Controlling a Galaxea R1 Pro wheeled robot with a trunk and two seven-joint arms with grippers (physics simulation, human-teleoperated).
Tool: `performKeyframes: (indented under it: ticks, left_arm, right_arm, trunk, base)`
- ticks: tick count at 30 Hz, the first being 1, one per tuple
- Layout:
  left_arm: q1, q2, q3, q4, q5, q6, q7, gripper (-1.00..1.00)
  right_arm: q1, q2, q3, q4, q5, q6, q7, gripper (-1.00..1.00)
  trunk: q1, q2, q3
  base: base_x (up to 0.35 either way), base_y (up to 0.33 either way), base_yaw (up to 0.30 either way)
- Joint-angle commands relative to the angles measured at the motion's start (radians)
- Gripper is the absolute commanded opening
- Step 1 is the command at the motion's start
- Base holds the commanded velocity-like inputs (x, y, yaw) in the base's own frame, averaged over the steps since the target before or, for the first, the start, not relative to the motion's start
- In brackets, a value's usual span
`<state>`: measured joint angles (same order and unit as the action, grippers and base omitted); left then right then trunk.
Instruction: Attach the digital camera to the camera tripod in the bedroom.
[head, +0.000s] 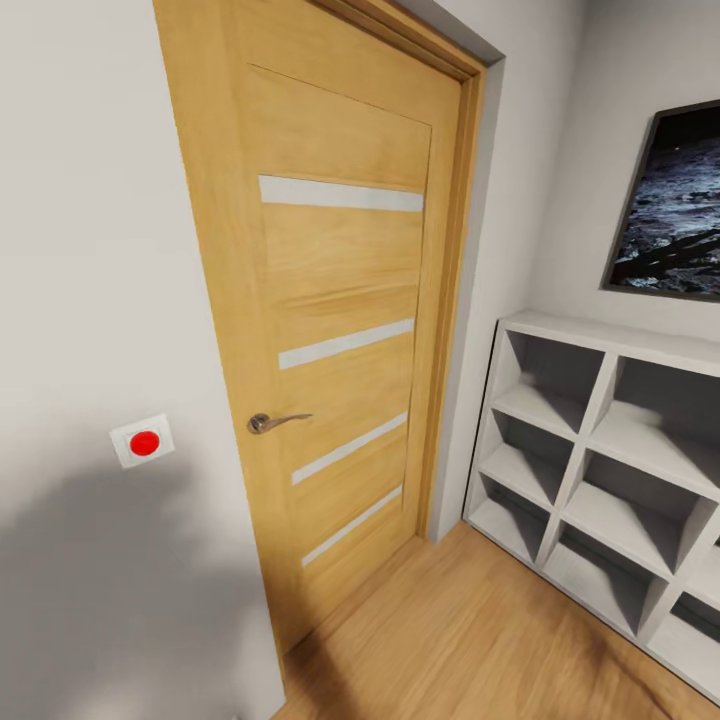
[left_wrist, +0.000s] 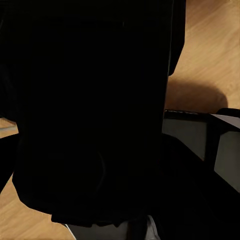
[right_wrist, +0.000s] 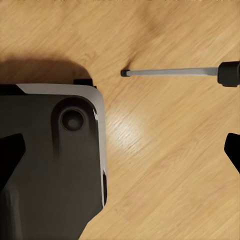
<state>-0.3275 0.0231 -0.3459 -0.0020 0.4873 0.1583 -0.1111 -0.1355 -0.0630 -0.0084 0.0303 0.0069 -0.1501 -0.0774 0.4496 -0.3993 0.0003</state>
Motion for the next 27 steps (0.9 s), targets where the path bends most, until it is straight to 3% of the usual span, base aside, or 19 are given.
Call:
performKeyframes:
  ticks: [1,7,20,27]
  left_arm:
    - [0.0,0.0,-0.008,0.0,0.009,0.005,-0.004,-1.0]
    - [0.006,-0.001,-0.01,0.0,0.01,0.006,-0.004,-1.0]
    - [0.008,-0.001,-0.01,0.0,0.008,0.006,-0.004,-1.0]
    - [0.011,-0.002,-0.01,0.0,0.008,0.006,-0.004,-1.0]
  right_arm:
    - [-0.001,0.0,-0.001,0.003,0.001,-0.006,-0.002,1.0]
    - [-0.001,0.001,-0.001,0.003,0.001,-0.006,-0.002,1.0]
    - [-0.001,0.002,-0.002,0.002,0.0,-0.007,-0.002,1.0]
    - [-0.001,0.003,-0.006,0.003,-0.011,-0.007,-0.002,1.0]
  trunk:
    - [0.0,-0.001,0.0]
    - [0.0,-0.001,0.0]
    - [0.0,-0.001,0.0]
    - [0.0,-0.001,0.0]
  base:
    - [0.016,0.0,0.0]
    - [0.083,0.0,0.0]
    - [0.289,0.0,0.0]
    - [0.092,0.0,-0.068]
